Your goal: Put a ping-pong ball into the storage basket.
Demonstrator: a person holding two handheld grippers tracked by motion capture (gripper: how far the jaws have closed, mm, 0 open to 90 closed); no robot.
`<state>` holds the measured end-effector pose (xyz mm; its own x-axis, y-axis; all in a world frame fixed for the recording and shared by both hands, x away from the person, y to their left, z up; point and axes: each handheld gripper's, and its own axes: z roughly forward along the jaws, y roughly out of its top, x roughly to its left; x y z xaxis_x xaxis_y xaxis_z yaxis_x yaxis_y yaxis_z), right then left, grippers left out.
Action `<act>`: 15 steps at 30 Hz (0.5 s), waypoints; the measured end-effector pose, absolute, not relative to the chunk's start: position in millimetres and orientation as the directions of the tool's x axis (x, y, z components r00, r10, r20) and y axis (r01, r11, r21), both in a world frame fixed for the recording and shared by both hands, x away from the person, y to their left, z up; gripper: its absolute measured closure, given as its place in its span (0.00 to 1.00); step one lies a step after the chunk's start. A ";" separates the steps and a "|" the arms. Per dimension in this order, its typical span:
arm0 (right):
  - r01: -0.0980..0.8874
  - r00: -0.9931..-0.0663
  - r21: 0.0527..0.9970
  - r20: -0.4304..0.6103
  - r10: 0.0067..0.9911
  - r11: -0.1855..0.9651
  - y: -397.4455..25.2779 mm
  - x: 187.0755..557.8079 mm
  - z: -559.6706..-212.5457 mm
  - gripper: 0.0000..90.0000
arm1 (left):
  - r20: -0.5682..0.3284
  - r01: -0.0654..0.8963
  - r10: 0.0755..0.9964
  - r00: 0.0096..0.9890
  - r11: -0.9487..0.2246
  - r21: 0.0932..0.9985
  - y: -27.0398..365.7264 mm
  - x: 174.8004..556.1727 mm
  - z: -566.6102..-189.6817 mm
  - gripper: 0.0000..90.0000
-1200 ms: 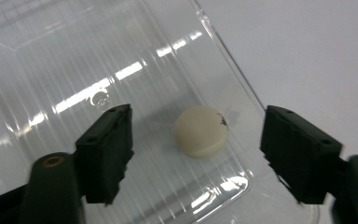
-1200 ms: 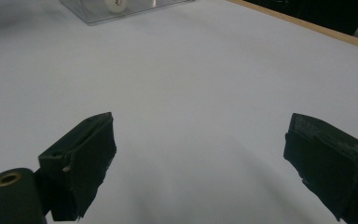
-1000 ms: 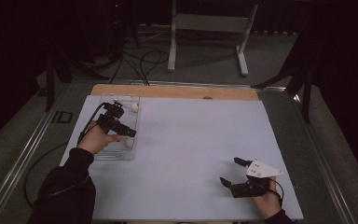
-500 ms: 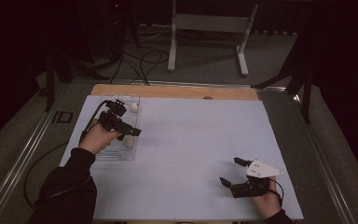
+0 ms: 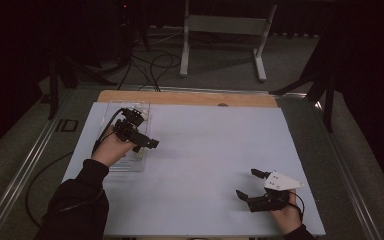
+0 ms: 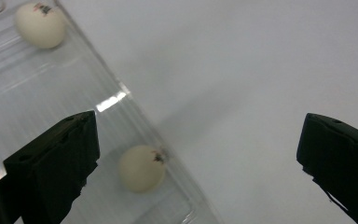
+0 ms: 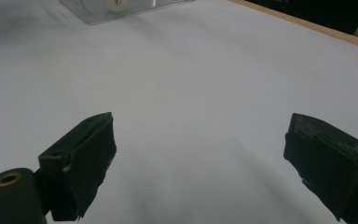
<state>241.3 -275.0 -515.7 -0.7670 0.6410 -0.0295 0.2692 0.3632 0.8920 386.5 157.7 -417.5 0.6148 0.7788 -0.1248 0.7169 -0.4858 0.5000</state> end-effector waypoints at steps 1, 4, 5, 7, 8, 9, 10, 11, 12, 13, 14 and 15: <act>0.270 -0.767 0.892 -0.028 0.641 0.362 -275.1 241.2 -515.6 0.10 | -0.115 0.711 0.777 0.619 -0.492 0.503 156.0 385.8 -417.2 0.00; 0.272 -0.766 0.892 -0.026 0.643 0.360 -275.5 241.3 -515.8 0.10 | -0.102 0.693 0.769 0.631 -0.499 0.520 151.6 384.3 -415.5 0.00; 0.273 -0.766 0.892 -0.025 0.643 0.360 -275.3 241.4 -515.9 0.10 | -0.095 0.679 0.761 0.641 -0.505 0.534 148.6 383.1 -414.0 0.00; 0.270 -0.767 0.893 -0.027 0.641 0.361 -275.1 241.5 -515.9 0.10 | -0.092 0.667 0.749 0.656 -0.518 0.536 147.0 382.7 -413.4 0.00; 0.271 -0.767 0.893 -0.025 0.641 0.360 -274.8 241.4 -515.9 0.10 | -0.086 0.654 0.740 0.667 -0.527 0.543 144.3 381.5 -413.4 0.00; 0.271 -0.768 0.892 -0.026 0.640 0.362 -274.8 241.6 -515.9 0.10 | -0.077 0.641 0.729 0.681 -0.541 0.545 141.4 380.3 -413.4 0.00; 0.272 -0.768 0.892 -0.024 0.640 0.360 -274.8 241.7 -516.0 0.10 | -0.081 0.634 0.720 0.689 -0.546 0.548 138.6 379.3 -413.1 0.00; 0.273 -0.767 0.893 -0.023 0.641 0.359 -274.9 241.7 -516.1 0.10 | -0.108 0.614 0.693 0.713 -0.543 0.573 134.4 378.4 -412.4 0.00; 0.273 -0.767 0.893 -0.023 0.641 0.359 -274.9 241.7 -516.1 0.10 | -0.108 0.614 0.693 0.713 -0.543 0.573 134.4 378.4 -412.4 0.00; 0.273 -0.766 0.892 -0.024 0.642 0.359 -275.0 241.7 -516.1 0.10 | -0.109 0.606 0.685 0.720 -0.545 0.580 132.4 378.2 -412.2 0.00; 0.273 -0.766 0.893 -0.024 0.642 0.359 -275.0 241.7 -516.1 0.10 | -0.104 0.591 0.672 0.733 -0.554 0.586 130.5 377.9 -412.1 0.01; 0.273 -0.767 0.893 -0.023 0.641 0.358 -275.0 241.7 -516.1 0.10 | -0.096 0.581 0.662 0.744 -0.568 0.583 127.7 377.7 -412.5 0.01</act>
